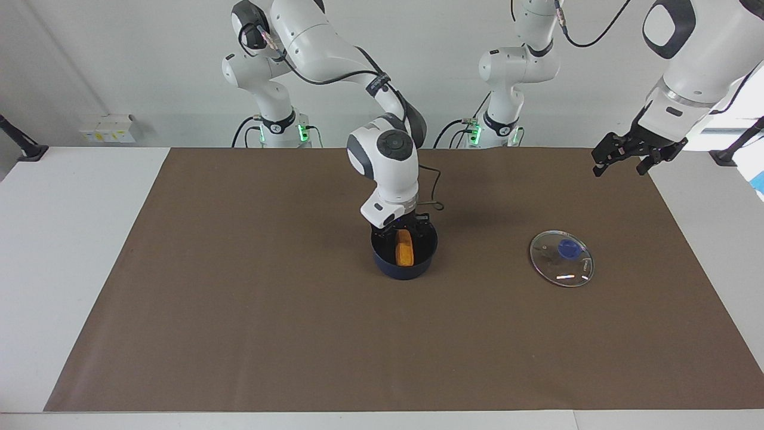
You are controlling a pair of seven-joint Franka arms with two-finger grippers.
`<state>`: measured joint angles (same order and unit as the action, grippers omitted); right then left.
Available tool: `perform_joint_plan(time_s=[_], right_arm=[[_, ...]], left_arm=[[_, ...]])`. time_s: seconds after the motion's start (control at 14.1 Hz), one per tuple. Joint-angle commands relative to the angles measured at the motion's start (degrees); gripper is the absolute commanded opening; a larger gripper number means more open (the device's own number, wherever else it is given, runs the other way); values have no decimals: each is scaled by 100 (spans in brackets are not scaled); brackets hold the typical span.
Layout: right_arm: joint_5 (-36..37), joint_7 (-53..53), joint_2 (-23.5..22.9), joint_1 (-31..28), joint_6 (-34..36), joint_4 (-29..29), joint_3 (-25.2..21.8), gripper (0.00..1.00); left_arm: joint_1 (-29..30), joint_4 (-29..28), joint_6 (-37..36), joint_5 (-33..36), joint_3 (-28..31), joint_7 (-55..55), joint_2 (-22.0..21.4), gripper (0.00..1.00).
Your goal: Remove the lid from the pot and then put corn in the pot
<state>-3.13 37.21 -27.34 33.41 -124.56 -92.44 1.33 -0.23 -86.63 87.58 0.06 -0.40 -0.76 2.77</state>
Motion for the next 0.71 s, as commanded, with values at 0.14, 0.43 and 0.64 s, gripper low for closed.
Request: perform_joint_plan(time_s=[0.14, 0.43, 0.64], right_arm=[[-12, -214, 904, -448, 571, -82, -54, 100], [127, -801, 1441, -1134, 1161, -64, -54, 100], [216, -1145, 1783, -1608, 1476, -55, -63, 100]], left_arm=[[31, -21, -100, 46, -57, 49, -198, 100], [40, -21, -109, 46, -22, 49, -198, 100], [31, -21, -109, 46, -22, 49, -198, 100]])
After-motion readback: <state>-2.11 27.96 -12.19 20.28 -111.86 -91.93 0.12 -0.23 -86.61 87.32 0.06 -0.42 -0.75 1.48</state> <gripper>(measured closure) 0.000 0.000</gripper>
